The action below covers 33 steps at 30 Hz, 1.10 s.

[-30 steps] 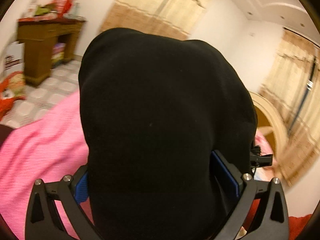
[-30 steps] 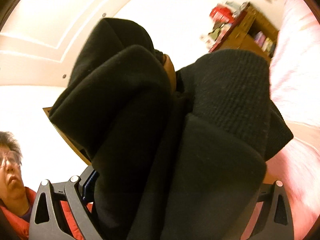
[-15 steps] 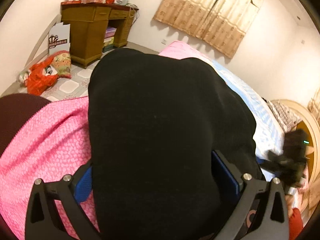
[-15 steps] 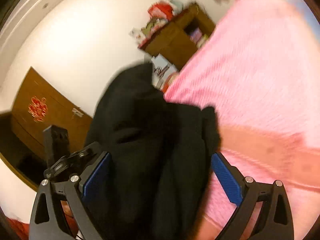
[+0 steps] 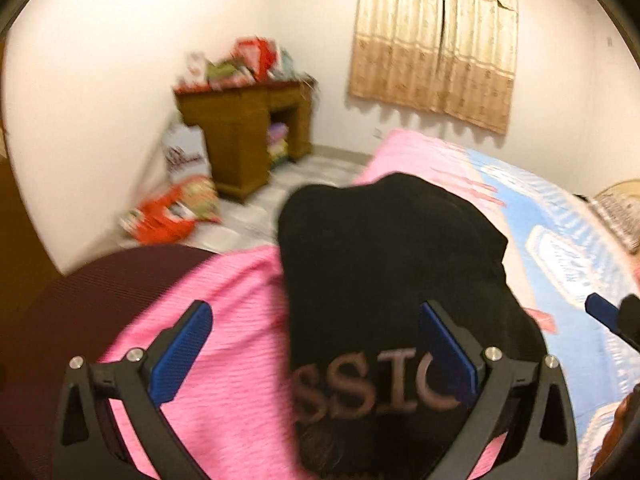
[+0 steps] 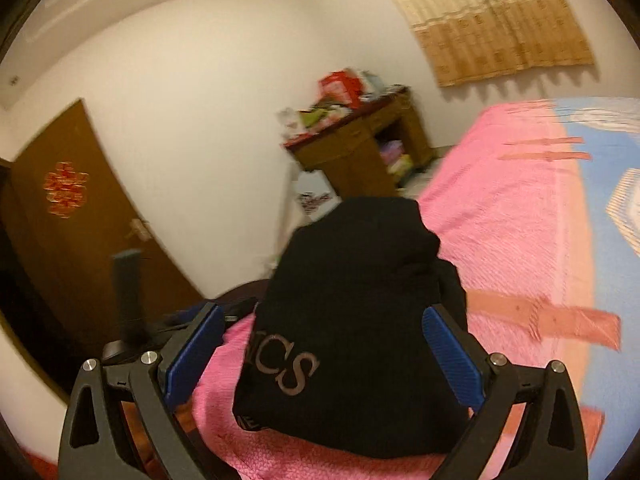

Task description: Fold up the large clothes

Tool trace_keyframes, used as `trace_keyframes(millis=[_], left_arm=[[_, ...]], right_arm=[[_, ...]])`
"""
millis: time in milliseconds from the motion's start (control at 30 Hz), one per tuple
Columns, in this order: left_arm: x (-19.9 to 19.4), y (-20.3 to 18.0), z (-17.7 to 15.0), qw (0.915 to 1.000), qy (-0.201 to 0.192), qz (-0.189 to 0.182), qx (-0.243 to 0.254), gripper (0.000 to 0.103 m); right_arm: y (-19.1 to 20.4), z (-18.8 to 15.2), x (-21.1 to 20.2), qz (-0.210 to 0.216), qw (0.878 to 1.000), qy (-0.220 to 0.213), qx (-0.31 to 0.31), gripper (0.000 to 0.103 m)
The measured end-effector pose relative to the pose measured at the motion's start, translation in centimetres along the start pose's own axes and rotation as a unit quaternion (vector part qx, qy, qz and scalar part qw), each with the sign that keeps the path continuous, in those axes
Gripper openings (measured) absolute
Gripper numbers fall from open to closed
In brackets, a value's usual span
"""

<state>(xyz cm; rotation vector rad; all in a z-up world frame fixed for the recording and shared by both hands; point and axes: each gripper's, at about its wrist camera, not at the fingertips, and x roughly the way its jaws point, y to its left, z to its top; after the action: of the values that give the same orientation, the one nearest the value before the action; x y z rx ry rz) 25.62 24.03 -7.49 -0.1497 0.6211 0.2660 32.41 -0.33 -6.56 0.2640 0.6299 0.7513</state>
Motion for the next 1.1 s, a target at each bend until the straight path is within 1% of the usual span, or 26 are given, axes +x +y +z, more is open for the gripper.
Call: trace_keyframes(millis=[167, 233, 333, 400, 567, 700, 800, 967, 1033, 1100], left_arm=[[-3.0, 0.0, -2.0, 0.9988, -0.027, 0.033, 0.026, 0.103], [-4.0, -0.3, -2.8, 0.9981, -0.029, 0.042, 0.033, 0.103], [-5.3, -1.0, -3.6, 0.9983, -0.029, 0.035, 0.037, 0.103], [-6.2, -1.2, -4.0, 0.9979, -0.034, 0.036, 0.041, 0.103], [-8.0, -0.9, -4.9, 0.9982, -0.041, 0.027, 0.036, 0.103], [-8.5, -0.8, -6.2, 0.9980, -0.040, 0.028, 0.039, 0.103], [-8.6, -1.1, -7.4, 0.9983, -0.026, 0.024, 0.046, 0.103], [-8.4, -1.6, -9.5, 0.9988, 0.006, 0.005, 0.049, 0.103], [-7.9, -1.7, -10.2, 0.9985, 0.027, 0.000, 0.048, 0.103], [-7.1, -1.8, -11.1, 0.9973, 0.053, -0.004, 0.050, 0.103]], right_arm=[[3.7, -3.2, -1.0, -0.010, 1.000, -0.021, 0.011, 0.100], [4.4, -4.2, -1.7, -0.012, 0.999, -0.031, 0.022, 0.100], [5.4, -5.7, -3.1, -0.022, 0.998, -0.047, 0.043, 0.100], [5.5, -6.6, -4.2, -0.037, 0.996, -0.051, 0.058, 0.100], [5.7, -8.6, -6.1, -0.050, 0.994, -0.051, 0.083, 0.100], [5.6, -10.2, -6.7, -0.072, 0.992, -0.038, 0.092, 0.100], [5.6, -11.0, -6.9, -0.091, 0.990, -0.019, 0.106, 0.100], [5.2, -12.0, -6.5, -0.130, 0.984, 0.015, 0.119, 0.100], [5.1, -12.7, -6.3, -0.153, 0.981, 0.030, 0.116, 0.100], [5.0, -13.5, -5.9, -0.190, 0.974, 0.053, 0.110, 0.100]])
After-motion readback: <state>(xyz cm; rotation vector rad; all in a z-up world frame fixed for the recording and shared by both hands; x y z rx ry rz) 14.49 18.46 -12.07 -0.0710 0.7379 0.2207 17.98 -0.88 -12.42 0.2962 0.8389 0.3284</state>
